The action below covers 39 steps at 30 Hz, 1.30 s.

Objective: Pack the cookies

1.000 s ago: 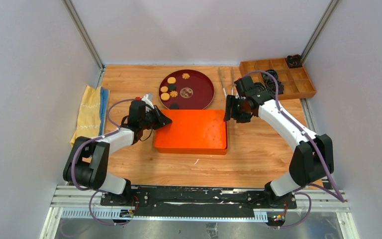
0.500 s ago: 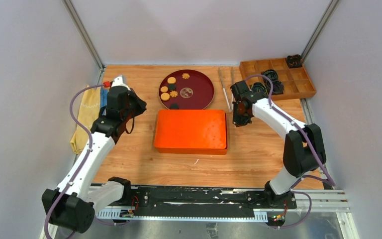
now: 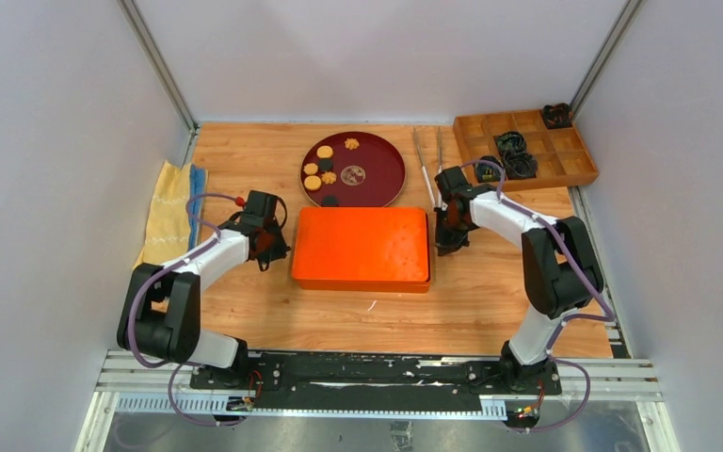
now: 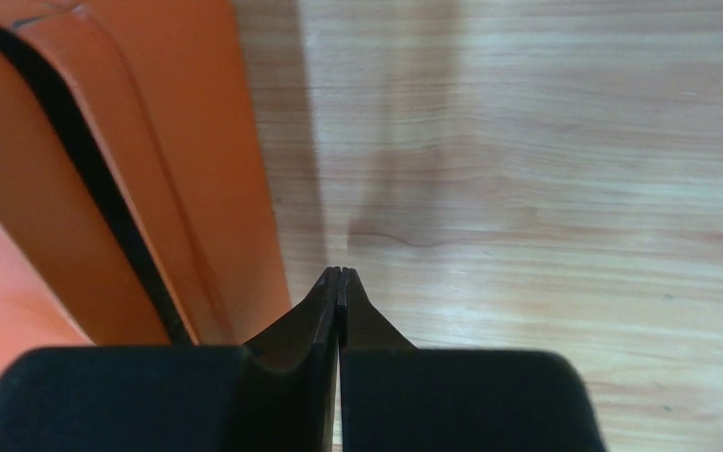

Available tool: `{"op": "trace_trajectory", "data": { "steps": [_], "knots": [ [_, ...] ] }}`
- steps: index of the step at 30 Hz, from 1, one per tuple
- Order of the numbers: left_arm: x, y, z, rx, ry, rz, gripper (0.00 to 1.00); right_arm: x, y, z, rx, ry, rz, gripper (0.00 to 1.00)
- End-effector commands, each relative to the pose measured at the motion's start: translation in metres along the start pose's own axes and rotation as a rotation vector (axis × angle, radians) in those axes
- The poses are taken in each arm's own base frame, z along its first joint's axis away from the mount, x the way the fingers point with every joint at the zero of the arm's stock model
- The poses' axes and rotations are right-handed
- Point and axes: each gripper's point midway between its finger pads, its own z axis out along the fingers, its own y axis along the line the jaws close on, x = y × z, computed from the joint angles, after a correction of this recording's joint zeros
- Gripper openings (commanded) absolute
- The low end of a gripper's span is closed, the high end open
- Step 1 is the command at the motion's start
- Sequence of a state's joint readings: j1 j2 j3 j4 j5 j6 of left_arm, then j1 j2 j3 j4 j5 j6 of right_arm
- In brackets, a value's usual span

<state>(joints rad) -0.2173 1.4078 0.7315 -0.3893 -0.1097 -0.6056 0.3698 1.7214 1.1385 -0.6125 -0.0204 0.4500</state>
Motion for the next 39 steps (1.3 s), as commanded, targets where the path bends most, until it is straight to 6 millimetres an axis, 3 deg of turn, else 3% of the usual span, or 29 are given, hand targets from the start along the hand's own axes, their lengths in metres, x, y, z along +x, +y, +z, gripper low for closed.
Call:
{"op": "trace_trajectory", "data": {
  "steps": [1,10,13,19,24,29,32,35,39],
  "knots": [
    [-0.009,-0.031,0.006,0.144,-0.029,-0.034,0.0,0.008,0.033,0.004,-0.209,0.046,-0.021,0.0],
    [-0.006,-0.1,-0.008,0.366,0.013,-0.025,0.0,0.012,0.085,-0.025,-0.492,0.063,-0.056,0.0],
    [0.0,-0.109,-0.008,0.394,0.044,-0.023,0.0,0.013,0.094,-0.032,-0.543,0.073,-0.053,0.0],
    [0.004,-0.097,-0.01,0.333,0.043,-0.001,0.0,0.011,0.088,-0.029,-0.505,0.065,-0.049,0.0],
    [-0.017,-0.054,-0.014,0.099,-0.066,0.022,0.0,0.011,0.068,-0.018,-0.377,0.057,-0.011,0.0],
    [-0.058,-0.005,-0.052,-0.164,-0.26,-0.021,0.0,0.005,0.05,-0.015,-0.272,0.027,0.003,0.0],
    [-0.078,0.008,-0.083,-0.2,-0.389,-0.057,0.0,0.002,0.042,-0.014,-0.238,0.017,0.022,0.0],
    [-0.089,0.004,-0.101,-0.14,-0.461,-0.045,0.0,-0.001,0.033,-0.01,-0.214,0.018,0.051,0.0],
    [-0.086,-0.047,-0.1,0.16,-0.458,0.057,0.0,-0.004,0.017,-0.006,-0.157,0.005,0.089,0.0]
  ]
}}
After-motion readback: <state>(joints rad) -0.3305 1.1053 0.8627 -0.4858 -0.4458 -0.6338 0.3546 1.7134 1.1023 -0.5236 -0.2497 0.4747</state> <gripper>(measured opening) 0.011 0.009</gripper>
